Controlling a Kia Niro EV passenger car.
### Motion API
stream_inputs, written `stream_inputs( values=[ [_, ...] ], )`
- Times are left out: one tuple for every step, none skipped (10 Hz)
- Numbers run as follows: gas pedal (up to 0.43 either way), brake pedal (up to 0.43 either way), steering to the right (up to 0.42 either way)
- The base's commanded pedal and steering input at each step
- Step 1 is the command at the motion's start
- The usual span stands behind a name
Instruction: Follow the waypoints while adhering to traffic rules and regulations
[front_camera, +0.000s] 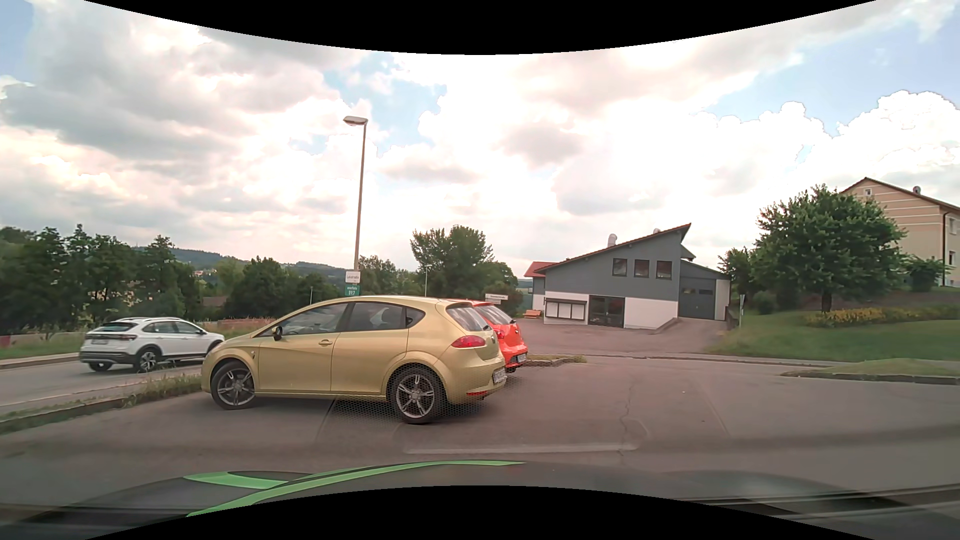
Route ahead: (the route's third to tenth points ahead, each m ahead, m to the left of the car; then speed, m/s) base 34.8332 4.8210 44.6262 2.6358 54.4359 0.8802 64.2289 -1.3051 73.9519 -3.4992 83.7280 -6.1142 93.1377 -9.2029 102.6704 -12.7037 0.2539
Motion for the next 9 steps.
stream_inputs(
  values=[
    [0.0, 0.177, -0.811],
    [0.0, 0.177, -0.805],
    [0.0, 0.189, -0.802],
    [0.0, 0.213, -0.802],
    [0.0, 0.226, -0.802],
    [0.0, 0.226, -0.802],
    [0.0, 0.22, -0.802],
    [0.0, 0.226, -0.801],
    [0.0, 0.238, -0.773]
  ],
)
